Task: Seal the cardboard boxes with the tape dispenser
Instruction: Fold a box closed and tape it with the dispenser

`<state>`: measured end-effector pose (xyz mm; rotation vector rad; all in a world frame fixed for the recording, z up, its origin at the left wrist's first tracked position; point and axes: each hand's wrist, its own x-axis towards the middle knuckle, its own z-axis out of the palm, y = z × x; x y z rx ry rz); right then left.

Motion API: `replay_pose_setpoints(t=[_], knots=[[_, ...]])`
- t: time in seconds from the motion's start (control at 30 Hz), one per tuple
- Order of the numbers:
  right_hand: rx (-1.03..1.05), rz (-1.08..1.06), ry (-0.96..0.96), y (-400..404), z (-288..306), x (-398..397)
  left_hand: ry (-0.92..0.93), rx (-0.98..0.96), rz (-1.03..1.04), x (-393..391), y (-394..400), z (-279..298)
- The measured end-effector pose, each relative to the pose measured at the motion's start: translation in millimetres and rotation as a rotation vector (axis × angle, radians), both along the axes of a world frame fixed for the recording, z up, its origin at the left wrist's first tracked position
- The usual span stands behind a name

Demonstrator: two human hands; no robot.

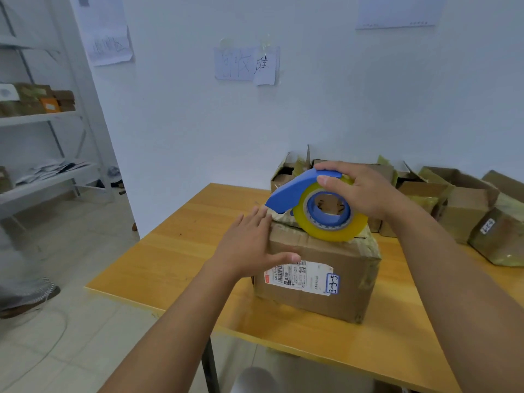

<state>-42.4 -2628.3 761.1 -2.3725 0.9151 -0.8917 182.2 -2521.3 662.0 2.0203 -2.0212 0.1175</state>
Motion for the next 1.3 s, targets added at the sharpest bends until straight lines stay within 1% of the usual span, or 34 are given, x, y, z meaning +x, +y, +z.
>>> replay_pose_setpoints(t=[0.03, 0.2, 0.4, 0.57, 0.67, 0.8, 0.87, 0.93, 1.0, 1.07, 1.13, 1.3], knots=[[-0.003, 0.005, 0.002, 0, 0, 0, -0.029, -0.013, 0.011, -2, -1, 0], [-0.070, 0.004, 0.048, -2, 2, 2, -0.028, -0.099, 0.048, -5, -2, -4], [-0.061, 0.013, 0.107, -11, 13, -16, -0.029, -0.062, 0.072, -3, -3, -3], [-0.005, 0.040, 0.059, -12, 18, -46, -0.043, -0.010, 0.055, 4, -3, 1], [0.037, 0.055, -0.024, -8, 15, -59, -0.062, 0.058, 0.023, 9, -6, 7], [0.015, 0.010, -0.104, -9, 2, -60, -0.125, 0.096, -0.050, 1, -16, 18], [0.031, -0.004, -0.119, -10, 1, -58, -0.109, 0.077, -0.070, -12, -18, 17], [0.046, -0.010, -0.095, -11, 2, -56, -0.104, 0.038, -0.072, -25, -20, 14], [0.041, -0.015, -0.067, -12, 3, -54, -0.126, -0.013, -0.050, -33, -22, 10], [0.034, -0.015, -0.053, -14, 3, -55, -0.096, -0.042, -0.026, -34, -25, 10], [0.044, 0.002, -0.058, -16, 4, -57, -0.048, -0.049, -0.015, -34, -26, 11], [0.047, 0.052, -0.060, -14, 9, -76, -0.052, -0.039, -0.013, -32, -27, 14]])
